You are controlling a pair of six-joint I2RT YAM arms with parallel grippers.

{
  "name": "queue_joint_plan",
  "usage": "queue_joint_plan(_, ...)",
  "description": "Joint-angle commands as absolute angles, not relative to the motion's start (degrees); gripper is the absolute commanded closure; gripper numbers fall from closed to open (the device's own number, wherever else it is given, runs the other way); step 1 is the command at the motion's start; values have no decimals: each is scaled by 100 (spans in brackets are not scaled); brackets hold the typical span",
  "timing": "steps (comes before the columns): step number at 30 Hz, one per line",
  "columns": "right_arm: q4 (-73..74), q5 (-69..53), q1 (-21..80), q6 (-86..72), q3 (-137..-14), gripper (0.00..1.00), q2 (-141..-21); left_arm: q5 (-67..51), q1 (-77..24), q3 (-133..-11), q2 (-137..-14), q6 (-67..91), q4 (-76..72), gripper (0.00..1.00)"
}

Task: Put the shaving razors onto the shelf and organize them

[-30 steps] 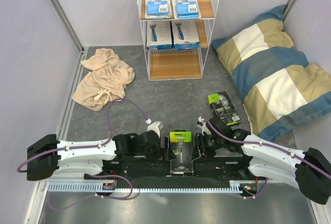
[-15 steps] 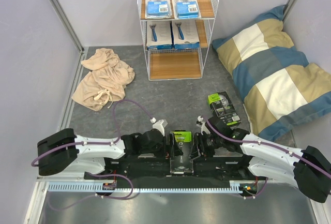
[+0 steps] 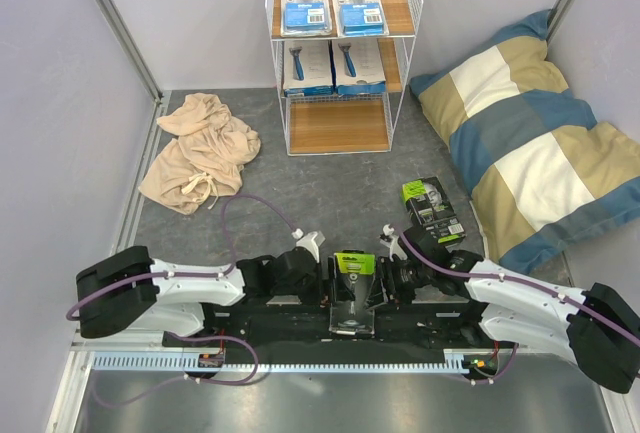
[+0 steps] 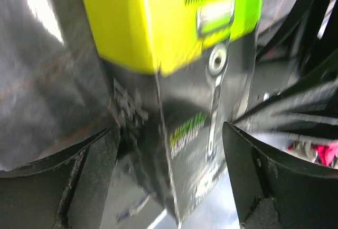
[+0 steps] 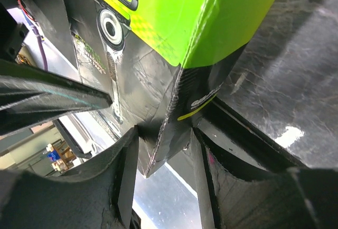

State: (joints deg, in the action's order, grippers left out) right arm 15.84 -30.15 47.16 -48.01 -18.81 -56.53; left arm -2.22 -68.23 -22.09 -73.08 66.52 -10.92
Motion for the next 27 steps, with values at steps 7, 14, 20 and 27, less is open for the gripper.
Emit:
queue_joint_plan(7,1204,-2681,4737,-4781,-1635,50,-5774,-457,-6996,-1828,-7074,7110,-342,14)
queue_joint_plan(14,1055,-2689,4746,-4781,-1565,50,-5739,-290,-6979,-1845,-8022,7032,-1554,12)
queue_joint_plan(20,608,-2812,4746,-4685,-1301,50,-5643,-255,-6952,-1679,-8499,6794,-2908,17)
queue_joint_plan(27,483,-2769,4746,-4606,-1344,50,-5511,-79,-6952,-1011,-7614,6689,-3761,47)
